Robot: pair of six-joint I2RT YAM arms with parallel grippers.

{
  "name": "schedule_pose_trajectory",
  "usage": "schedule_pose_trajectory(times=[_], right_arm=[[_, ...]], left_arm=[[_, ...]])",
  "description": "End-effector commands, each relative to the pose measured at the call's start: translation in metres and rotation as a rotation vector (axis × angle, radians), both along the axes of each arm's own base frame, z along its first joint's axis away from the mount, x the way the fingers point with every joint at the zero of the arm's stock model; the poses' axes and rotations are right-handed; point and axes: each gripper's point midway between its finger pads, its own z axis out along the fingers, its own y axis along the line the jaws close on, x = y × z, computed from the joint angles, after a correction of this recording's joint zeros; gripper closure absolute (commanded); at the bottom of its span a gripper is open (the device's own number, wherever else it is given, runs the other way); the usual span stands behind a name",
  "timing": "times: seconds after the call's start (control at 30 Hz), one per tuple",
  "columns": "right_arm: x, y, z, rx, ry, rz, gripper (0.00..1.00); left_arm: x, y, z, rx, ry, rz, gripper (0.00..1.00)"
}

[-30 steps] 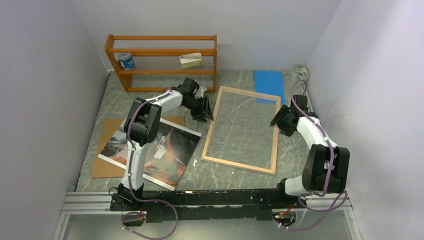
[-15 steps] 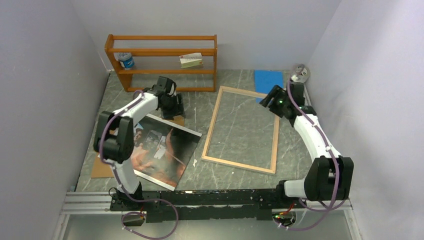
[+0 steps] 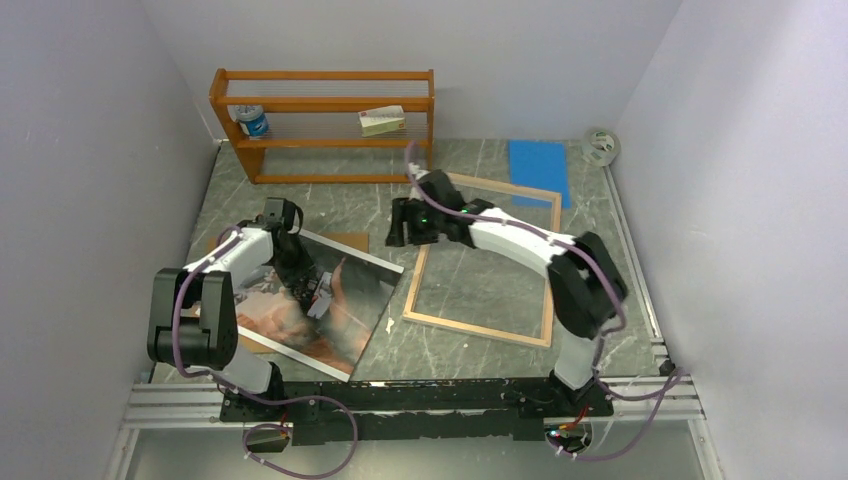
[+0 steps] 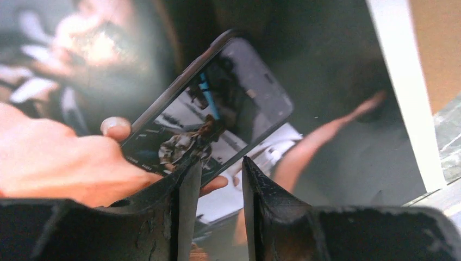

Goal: Put the photo into the frame
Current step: Turn over the photo at the center of the board.

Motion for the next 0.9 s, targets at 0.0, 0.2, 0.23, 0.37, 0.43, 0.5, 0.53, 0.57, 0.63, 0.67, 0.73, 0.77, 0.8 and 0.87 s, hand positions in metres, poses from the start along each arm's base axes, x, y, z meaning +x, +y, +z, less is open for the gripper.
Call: schedule_pose_trajectory(times=[0.0,0.2,0.23,0.37,0.43,0.5,0.53,0.57,0.63,0.67,0.73,0.77,0.8,0.87], right_arm=[[-0.002,0.036,-0.010,-0.084,0.022,0.089,0.39],[0.007,0.044,-0.045,-0.174,0.117,0.009,0.37],[0.011,0.042,-0.048,-0.189,0.122,-0.025,0.37],[0.020,0.038,-0.063,-0.240,0.137,-0.081,0.37],[0.018,0.036,-0.069,-0.262,0.160,-0.085,0.37],[0.015,0.031,-0.074,-0.287,0.177,-0.095,0.37],[0.013,0.029,-0.076,-0.293,0.183,-0.095,0.36],[0.010,0.026,-0.080,-0.299,0.191,-0.094,0.36],[0.002,0.027,-0.085,-0.288,0.211,-0.054,0.35],[-0.002,0.031,-0.086,-0.277,0.218,-0.023,0.34],[-0.008,0.033,-0.091,-0.275,0.249,0.009,0.34],[-0.011,0.035,-0.094,-0.273,0.263,0.028,0.34],[-0.012,0.036,-0.095,-0.268,0.271,0.037,0.34],[-0.016,0.038,-0.100,-0.265,0.294,0.053,0.34]], left_arm=[[-0.011,0.006,0.004,-0.028,0.009,0.054,0.61],[-0.017,0.006,-0.004,-0.052,0.052,0.064,0.60],[-0.017,0.005,-0.006,-0.053,0.059,0.060,0.60],[-0.018,0.004,-0.015,-0.055,0.106,0.045,0.59],[-0.019,0.004,-0.017,-0.053,0.122,0.044,0.59],[-0.020,0.004,-0.018,-0.057,0.131,0.043,0.59],[-0.021,0.003,-0.020,-0.061,0.135,0.042,0.59],[-0.022,0.002,-0.021,-0.065,0.141,0.043,0.60],[-0.024,0.002,-0.024,-0.067,0.155,0.046,0.60],[-0.025,0.001,-0.026,-0.070,0.165,0.048,0.60],[-0.027,0.001,-0.029,-0.073,0.178,0.053,0.61],[-0.028,0.001,-0.030,-0.071,0.184,0.055,0.61],[-0.027,0.001,-0.031,-0.068,0.187,0.056,0.61],[-0.027,0.002,-0.031,-0.063,0.191,0.058,0.62]])
